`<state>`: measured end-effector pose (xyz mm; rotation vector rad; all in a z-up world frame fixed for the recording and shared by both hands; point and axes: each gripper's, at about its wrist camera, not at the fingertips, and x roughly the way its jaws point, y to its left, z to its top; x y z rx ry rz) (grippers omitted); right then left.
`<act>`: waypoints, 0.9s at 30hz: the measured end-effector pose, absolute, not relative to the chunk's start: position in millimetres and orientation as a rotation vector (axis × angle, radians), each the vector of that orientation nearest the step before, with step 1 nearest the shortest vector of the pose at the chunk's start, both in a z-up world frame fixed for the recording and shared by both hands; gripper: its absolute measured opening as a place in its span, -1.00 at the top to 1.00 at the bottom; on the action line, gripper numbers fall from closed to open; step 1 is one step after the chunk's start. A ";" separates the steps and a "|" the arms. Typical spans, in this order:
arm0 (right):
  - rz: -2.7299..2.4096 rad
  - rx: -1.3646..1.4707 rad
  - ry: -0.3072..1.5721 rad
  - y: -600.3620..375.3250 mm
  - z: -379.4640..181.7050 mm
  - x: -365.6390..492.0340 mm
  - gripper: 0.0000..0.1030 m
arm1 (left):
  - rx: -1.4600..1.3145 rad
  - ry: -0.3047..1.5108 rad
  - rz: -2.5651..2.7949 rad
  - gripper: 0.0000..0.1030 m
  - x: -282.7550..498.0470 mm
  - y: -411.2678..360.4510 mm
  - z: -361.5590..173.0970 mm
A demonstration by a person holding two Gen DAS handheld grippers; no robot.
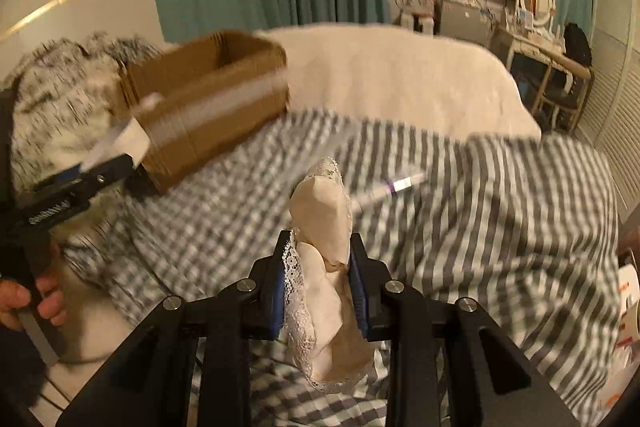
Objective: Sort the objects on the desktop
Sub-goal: 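Carry the lace cloth and cardboard ring over the cardboard box, then open both grippers to drop the cloth and ring into the box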
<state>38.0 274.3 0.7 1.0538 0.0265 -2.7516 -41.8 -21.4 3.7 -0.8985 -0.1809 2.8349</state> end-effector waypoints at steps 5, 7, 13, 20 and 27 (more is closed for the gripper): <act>-2.743 0.926 0.046 257.4 42.7 30.0 0.50 | -0.815 -0.133 2.889 -0.66 -52.7 -36.6 39.6; -2.731 0.884 0.052 248.3 55.6 22.4 0.50 | -0.771 -0.140 2.914 -0.67 -58.7 -44.2 55.5; -2.685 0.781 0.081 210.9 81.9 -4.4 0.50 | -0.677 -0.181 2.959 -0.67 -85.8 -69.9 89.7; -2.604 0.714 0.046 165.8 94.7 -59.0 0.50 | -0.622 -0.190 3.006 -0.67 -133.9 -87.0 97.3; -2.549 0.718 0.000 118.3 75.5 -133.3 0.50 | -0.760 -0.162 3.020 -0.67 -191.3 -105.8 37.2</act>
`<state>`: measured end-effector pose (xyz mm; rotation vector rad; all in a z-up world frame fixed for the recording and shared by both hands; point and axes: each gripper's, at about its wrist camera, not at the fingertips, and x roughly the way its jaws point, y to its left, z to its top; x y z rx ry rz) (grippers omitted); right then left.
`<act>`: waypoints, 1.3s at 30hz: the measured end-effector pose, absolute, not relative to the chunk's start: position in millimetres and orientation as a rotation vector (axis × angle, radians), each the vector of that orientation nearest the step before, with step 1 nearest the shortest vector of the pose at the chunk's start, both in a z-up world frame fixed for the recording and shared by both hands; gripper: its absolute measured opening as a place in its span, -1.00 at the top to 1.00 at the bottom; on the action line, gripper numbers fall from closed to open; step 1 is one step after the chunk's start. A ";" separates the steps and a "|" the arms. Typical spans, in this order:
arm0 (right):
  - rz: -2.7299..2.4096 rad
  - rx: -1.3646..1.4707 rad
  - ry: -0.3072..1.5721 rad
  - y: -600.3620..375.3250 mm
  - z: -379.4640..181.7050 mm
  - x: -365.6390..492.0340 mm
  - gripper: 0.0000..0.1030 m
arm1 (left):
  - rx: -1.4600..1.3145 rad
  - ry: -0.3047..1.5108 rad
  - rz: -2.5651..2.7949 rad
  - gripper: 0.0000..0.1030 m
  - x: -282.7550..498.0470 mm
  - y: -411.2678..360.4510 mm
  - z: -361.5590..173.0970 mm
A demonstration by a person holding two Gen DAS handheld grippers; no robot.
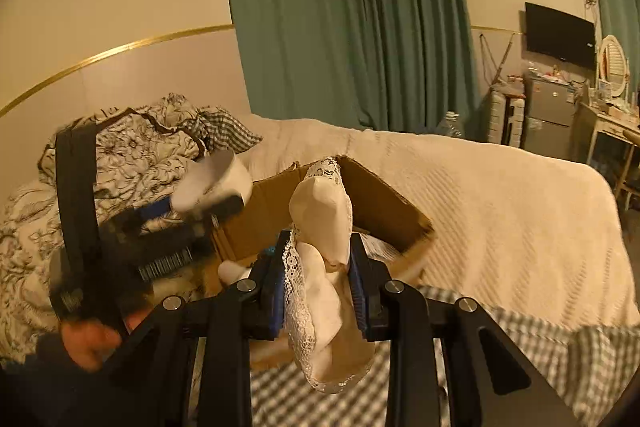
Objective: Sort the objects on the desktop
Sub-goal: 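Open both grippers to drop the cloth and ring into the box, then move both grippers back toward the black hair tie and white tube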
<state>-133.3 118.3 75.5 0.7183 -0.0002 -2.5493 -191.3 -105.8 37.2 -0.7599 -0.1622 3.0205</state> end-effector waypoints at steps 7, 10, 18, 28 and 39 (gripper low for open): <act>-2.578 0.817 -0.092 87.6 28.1 -202.8 0.50 | -0.866 -0.173 3.015 -0.68 -218.5 -118.6 14.2; -2.637 0.834 -0.091 89.2 20.7 -206.2 0.26 | -0.892 -0.208 3.012 -0.87 -219.0 -121.9 10.3; -2.767 0.771 -0.087 121.6 46.2 -157.8 -0.17 | -0.926 -0.212 3.018 -1.00 -189.4 -114.1 14.7; -2.890 0.778 0.000 215.8 82.9 -39.3 -0.18 | -0.869 -0.128 2.984 -1.00 -108.2 -72.8 36.8; -2.935 0.833 -0.091 299.2 66.8 3.0 -0.19 | -0.930 -0.002 2.838 -1.00 -66.9 42.9 16.0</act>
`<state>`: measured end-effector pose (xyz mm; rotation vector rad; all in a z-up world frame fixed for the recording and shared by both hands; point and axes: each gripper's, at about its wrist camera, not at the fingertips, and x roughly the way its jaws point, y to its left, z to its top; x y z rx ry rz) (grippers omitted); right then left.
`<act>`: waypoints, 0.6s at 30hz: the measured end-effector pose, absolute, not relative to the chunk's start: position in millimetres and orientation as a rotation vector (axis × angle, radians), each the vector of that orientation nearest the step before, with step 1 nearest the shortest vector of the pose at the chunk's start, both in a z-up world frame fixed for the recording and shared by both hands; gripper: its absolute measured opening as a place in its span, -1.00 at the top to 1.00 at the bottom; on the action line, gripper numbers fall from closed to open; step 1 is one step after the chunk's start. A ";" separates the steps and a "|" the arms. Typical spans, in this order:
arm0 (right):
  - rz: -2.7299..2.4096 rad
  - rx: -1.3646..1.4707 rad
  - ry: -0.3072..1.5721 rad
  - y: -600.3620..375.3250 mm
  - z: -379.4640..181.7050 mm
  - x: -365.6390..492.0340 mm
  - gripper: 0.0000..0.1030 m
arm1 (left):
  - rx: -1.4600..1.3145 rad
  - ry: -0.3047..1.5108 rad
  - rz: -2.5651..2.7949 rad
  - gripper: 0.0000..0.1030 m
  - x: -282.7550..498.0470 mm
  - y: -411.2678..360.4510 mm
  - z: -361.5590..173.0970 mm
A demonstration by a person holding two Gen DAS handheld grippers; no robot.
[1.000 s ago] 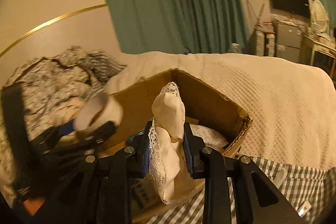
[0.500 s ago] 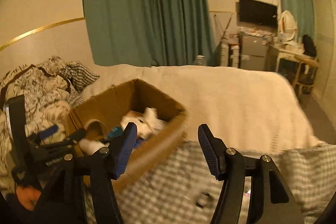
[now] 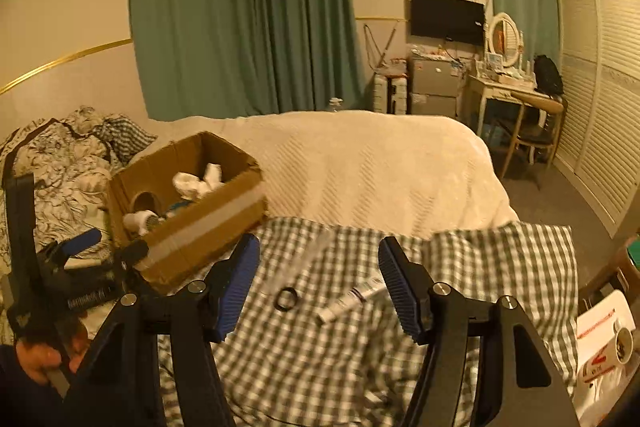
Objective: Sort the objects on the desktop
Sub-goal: 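Move both grippers back toward the black hair tie and white tube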
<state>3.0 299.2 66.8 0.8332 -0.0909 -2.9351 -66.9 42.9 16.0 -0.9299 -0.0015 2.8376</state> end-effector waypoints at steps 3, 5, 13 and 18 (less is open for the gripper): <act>-2.940 0.876 -0.128 317.9 50.0 -3.8 -0.19 | -0.960 0.058 2.810 -1.00 -69.6 72.7 -0.5; -2.942 0.896 -0.150 327.7 37.9 -7.8 -0.19 | -0.986 0.085 2.797 -1.00 -75.5 90.6 -14.7; -2.923 0.996 -0.241 361.9 -15.3 -36.2 -0.19 | -1.064 0.169 2.751 -1.00 -108.4 135.2 -69.8; -2.886 1.051 -0.242 373.8 -31.8 -45.7 -0.19 | -1.141 0.191 2.703 -1.00 -129.6 149.3 -100.3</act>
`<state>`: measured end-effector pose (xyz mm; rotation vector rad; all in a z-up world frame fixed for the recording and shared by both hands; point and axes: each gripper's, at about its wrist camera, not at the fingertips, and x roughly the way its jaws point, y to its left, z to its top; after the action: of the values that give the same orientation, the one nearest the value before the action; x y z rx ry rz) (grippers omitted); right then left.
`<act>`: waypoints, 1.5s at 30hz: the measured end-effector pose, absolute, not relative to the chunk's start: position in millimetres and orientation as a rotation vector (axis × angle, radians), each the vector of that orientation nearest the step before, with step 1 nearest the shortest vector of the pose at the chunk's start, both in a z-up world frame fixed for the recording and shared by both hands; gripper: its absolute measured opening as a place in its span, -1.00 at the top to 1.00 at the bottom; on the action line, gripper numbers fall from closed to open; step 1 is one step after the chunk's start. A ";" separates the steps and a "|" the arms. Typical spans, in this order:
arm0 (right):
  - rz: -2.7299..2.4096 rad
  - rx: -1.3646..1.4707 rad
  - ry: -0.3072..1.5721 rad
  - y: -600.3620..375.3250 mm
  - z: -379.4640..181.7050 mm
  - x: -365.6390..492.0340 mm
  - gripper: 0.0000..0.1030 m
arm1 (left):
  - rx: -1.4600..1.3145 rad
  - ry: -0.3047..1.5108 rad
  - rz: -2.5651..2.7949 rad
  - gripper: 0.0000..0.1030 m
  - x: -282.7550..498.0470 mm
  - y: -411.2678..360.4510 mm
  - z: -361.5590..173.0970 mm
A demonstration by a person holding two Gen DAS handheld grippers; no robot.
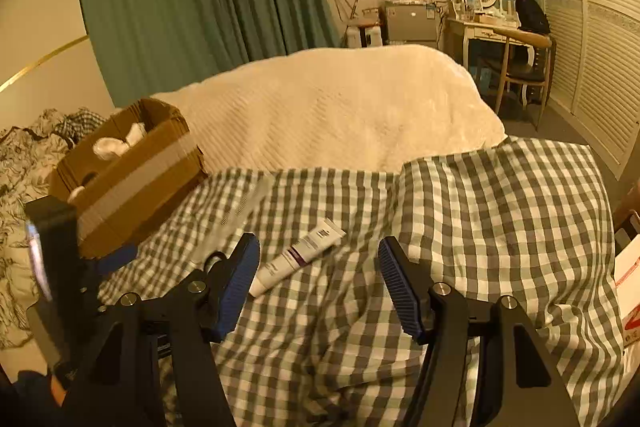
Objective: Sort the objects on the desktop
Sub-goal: 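Move both grippers back toward the black hair tie and white tube, then grasp the black hair tie with the left gripper, then grasp the white tube with the right gripper and lift it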
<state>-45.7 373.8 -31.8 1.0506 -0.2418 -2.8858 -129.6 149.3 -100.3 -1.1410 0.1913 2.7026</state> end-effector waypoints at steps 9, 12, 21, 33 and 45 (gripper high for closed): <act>-2.853 1.128 -0.281 381.8 -46.5 -47.3 -0.20 | -1.304 0.157 2.609 0.39 -147.6 150.7 -138.1; -2.859 1.140 -0.265 376.2 -51.1 -43.4 -0.20 | -1.302 0.142 2.583 0.81 -140.6 144.3 -131.8; -2.878 1.172 -0.326 357.6 -57.3 -29.9 -0.20 | -1.236 0.125 2.645 0.83 -122.2 89.1 -95.6; -2.858 1.235 -0.320 310.7 -78.3 -83.3 -0.20 | -1.131 -0.001 2.760 0.83 -136.9 44.3 -103.9; -2.870 1.415 -0.357 312.7 -124.6 -121.7 -0.09 | -1.138 -0.079 2.753 0.83 -136.4 33.8 -120.9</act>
<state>-121.7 312.7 -124.6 1.4145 -0.3573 -2.8699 -136.4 33.8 -120.9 -1.1385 -0.0789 2.7534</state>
